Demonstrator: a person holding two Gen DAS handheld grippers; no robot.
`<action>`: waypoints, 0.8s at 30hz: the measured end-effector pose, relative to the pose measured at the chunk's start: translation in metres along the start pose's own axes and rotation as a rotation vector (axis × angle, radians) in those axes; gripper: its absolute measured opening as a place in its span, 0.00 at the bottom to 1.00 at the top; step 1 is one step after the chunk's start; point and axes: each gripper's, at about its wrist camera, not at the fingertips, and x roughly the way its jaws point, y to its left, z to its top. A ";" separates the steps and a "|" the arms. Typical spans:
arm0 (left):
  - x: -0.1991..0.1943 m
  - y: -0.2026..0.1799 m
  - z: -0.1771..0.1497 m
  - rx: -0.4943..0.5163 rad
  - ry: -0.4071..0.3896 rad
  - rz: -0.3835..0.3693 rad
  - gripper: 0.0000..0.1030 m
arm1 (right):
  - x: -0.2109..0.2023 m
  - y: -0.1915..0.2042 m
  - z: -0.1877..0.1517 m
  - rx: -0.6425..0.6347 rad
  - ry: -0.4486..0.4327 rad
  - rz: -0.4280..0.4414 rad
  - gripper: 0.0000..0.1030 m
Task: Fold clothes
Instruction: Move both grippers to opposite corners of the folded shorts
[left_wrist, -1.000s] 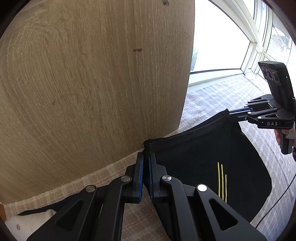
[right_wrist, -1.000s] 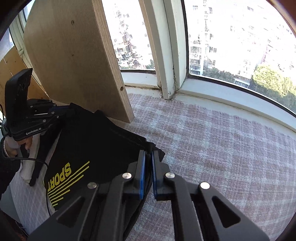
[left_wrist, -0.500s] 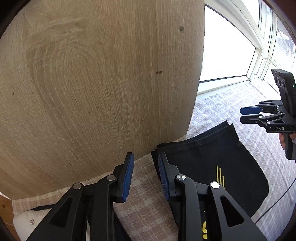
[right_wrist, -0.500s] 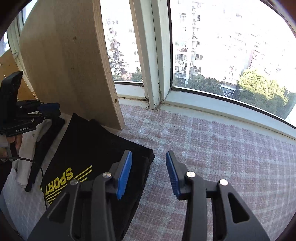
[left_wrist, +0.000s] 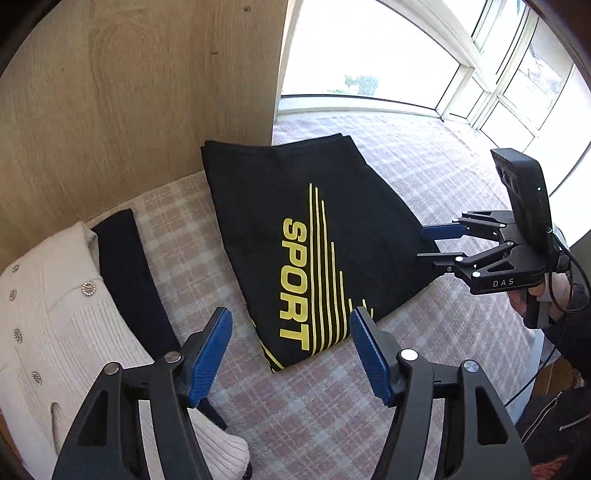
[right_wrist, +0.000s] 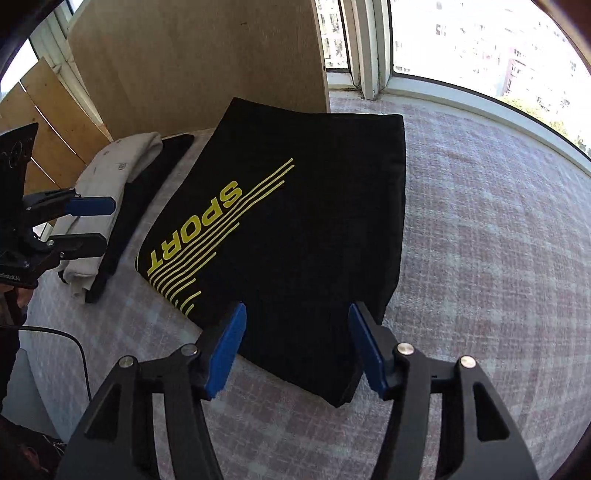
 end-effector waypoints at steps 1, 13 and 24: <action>0.010 -0.003 -0.004 -0.004 0.011 -0.005 0.60 | 0.001 -0.001 -0.004 0.024 -0.002 0.003 0.55; 0.007 -0.024 -0.044 0.013 0.023 0.042 0.63 | -0.034 -0.003 -0.050 0.023 -0.013 -0.128 0.55; 0.014 -0.043 -0.064 0.005 0.017 0.064 0.66 | -0.034 0.016 -0.058 0.065 0.020 -0.269 0.56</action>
